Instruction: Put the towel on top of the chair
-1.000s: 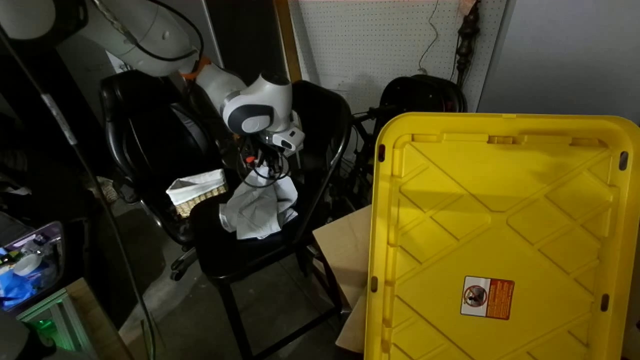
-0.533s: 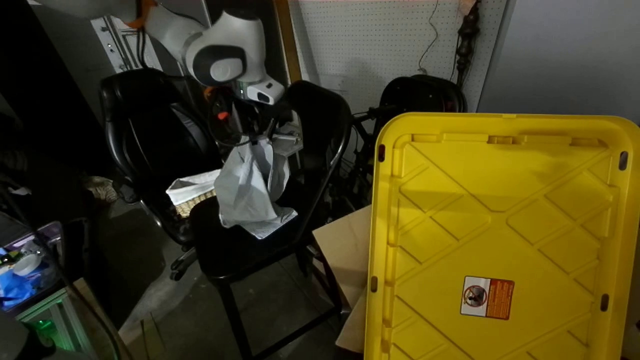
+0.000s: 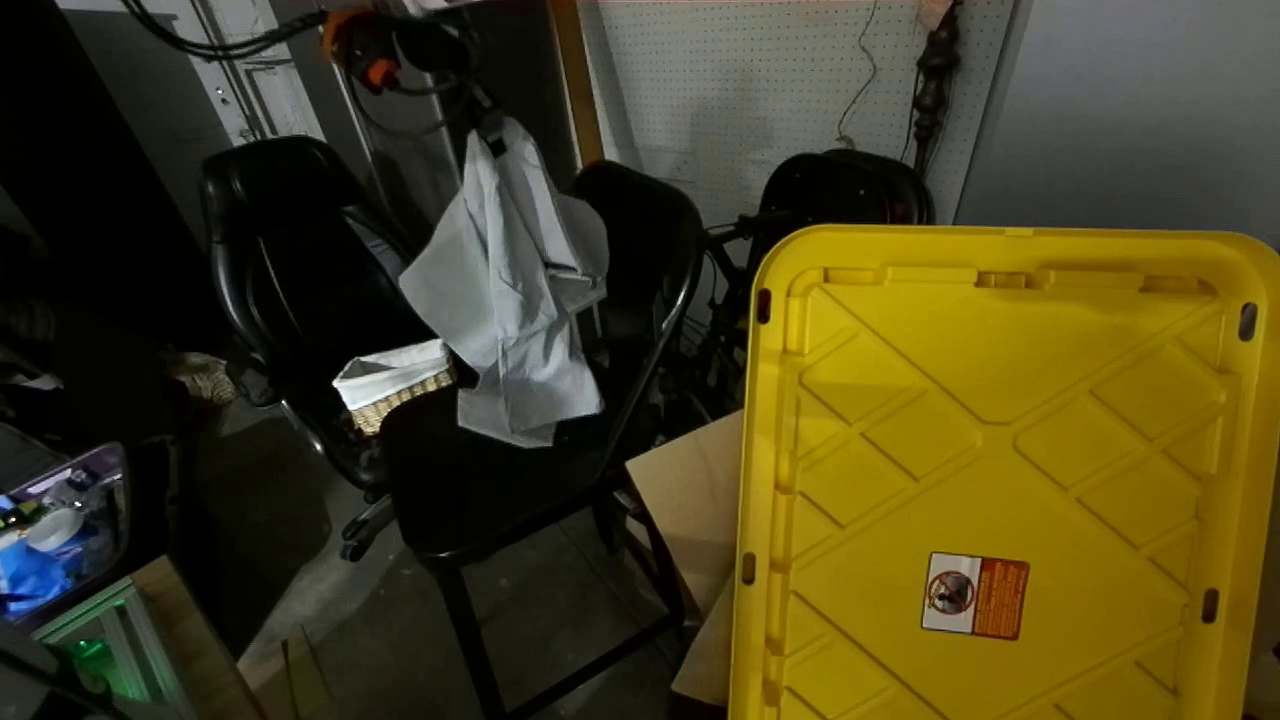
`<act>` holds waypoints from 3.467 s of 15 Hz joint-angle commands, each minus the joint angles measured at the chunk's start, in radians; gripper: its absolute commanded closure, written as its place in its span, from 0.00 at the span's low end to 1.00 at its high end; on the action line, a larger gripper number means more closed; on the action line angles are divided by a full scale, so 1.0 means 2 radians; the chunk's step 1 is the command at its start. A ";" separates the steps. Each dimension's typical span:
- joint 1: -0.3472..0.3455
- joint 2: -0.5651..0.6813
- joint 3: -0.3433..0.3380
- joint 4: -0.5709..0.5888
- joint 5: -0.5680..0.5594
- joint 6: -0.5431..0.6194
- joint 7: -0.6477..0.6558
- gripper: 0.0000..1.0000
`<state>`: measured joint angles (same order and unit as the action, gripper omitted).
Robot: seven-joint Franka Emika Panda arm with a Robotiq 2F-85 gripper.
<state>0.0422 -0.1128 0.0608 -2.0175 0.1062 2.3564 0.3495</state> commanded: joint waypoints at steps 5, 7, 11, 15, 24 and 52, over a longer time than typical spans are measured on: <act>-0.032 -0.093 0.004 0.003 -0.077 0.065 0.007 0.99; -0.045 -0.089 -0.003 0.009 -0.081 0.112 -0.002 0.99; -0.054 -0.085 -0.009 0.007 -0.063 0.134 -0.011 0.96; -0.054 -0.072 -0.018 0.011 -0.061 0.137 -0.018 0.96; -0.054 0.041 -0.010 0.117 -0.077 0.189 -0.004 0.99; -0.003 0.395 -0.038 0.492 -0.110 0.180 0.092 0.99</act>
<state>0.0449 0.6647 -0.0453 -1.0602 -0.1441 2.7698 0.5458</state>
